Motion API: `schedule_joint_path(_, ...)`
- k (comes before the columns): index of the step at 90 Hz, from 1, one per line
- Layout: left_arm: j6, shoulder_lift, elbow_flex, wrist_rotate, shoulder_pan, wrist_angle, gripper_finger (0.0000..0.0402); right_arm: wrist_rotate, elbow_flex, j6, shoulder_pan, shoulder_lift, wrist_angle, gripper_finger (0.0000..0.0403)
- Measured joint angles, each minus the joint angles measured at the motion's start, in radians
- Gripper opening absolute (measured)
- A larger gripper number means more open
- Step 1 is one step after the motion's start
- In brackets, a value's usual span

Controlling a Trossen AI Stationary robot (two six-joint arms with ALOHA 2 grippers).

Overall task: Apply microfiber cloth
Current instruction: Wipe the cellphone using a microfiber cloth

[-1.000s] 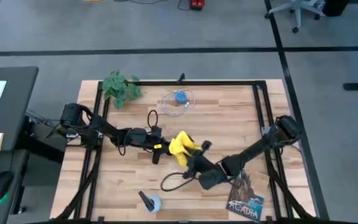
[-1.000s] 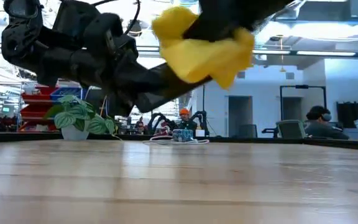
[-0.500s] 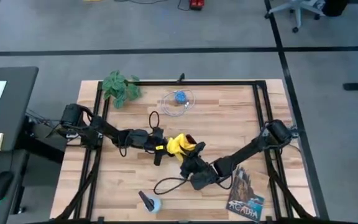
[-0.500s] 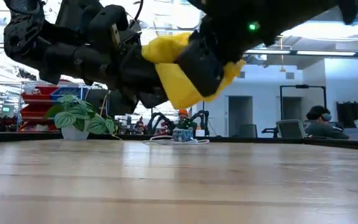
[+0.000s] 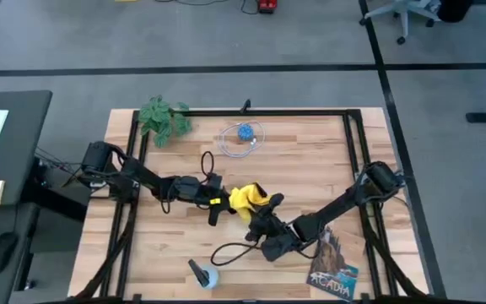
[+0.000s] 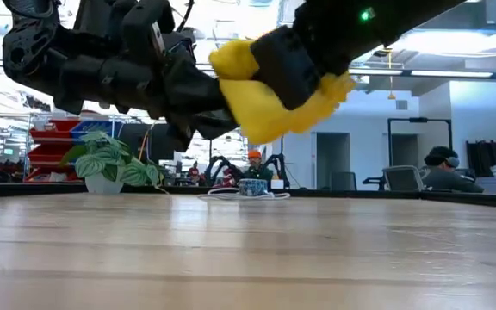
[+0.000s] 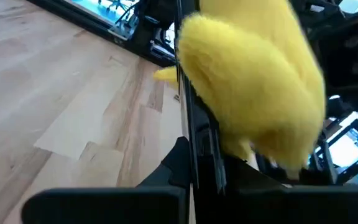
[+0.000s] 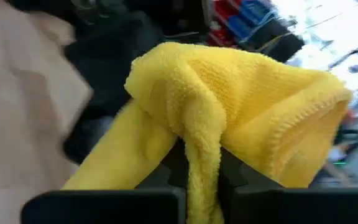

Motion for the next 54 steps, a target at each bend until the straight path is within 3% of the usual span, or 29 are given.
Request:
schedule_joint_path(20, 0.002, 0.000, 0.000, -0.031, 0.000, 0.000, 0.0006, -0.003, -0.001, 0.002, 0.028, 0.008, -0.013, 0.0011)
schedule_joint_path(32, -0.002, -0.004, 0.002, -0.102, -0.001, 0.061, 0.0006, 0.010, -0.003, 0.017, 0.056, 0.000, 0.044, 0.0012)
schedule_joint_path(45, 0.002, -0.006, 0.005, -0.145, 0.002, 0.174, 0.0006, -0.101, -0.003, 0.031, 0.055, 0.000, 0.084, 0.0012)
schedule_joint_path(54, 0.008, -0.006, 0.005, -0.145, 0.002, 0.200, 0.0006, -0.109, -0.003, 0.020, 0.038, 0.001, 0.108, 0.0012)
